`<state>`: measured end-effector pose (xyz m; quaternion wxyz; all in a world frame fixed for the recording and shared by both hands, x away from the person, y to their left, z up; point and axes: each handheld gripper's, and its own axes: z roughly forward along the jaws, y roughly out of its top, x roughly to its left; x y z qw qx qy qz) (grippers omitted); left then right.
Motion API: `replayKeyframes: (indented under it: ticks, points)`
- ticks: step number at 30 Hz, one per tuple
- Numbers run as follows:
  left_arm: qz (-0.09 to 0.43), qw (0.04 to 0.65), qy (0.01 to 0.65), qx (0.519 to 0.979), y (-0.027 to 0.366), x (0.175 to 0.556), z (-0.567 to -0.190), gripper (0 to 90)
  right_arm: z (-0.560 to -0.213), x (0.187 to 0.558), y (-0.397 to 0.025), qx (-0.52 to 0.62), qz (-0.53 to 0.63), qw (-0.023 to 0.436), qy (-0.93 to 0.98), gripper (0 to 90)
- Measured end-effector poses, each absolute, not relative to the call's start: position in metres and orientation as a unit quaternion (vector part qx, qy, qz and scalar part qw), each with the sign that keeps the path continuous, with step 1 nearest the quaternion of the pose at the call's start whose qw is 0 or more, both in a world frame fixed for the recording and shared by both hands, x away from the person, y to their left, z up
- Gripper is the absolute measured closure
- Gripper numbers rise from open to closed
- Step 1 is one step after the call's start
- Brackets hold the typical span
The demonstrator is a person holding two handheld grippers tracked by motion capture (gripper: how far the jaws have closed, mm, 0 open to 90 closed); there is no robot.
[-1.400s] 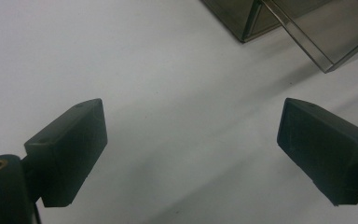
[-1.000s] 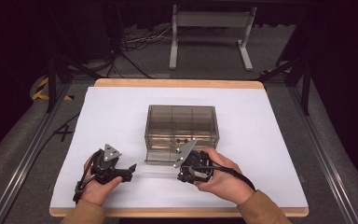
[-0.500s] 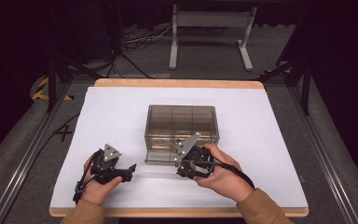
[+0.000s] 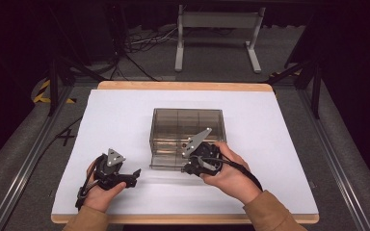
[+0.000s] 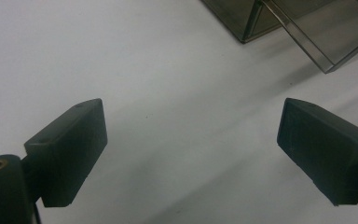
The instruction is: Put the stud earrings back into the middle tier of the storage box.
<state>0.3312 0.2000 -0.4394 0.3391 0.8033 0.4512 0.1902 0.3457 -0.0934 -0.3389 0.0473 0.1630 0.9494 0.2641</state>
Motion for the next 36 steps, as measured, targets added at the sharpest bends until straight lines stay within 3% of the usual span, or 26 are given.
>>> replayKeyframes:
  ticks: [36]
  points:
    - [0.189,0.34,0.45,0.804,0.2,0.331,-0.439,9.1,-0.343,0.377,-0.096,0.225,0.258,0.063,0.937,86.7]
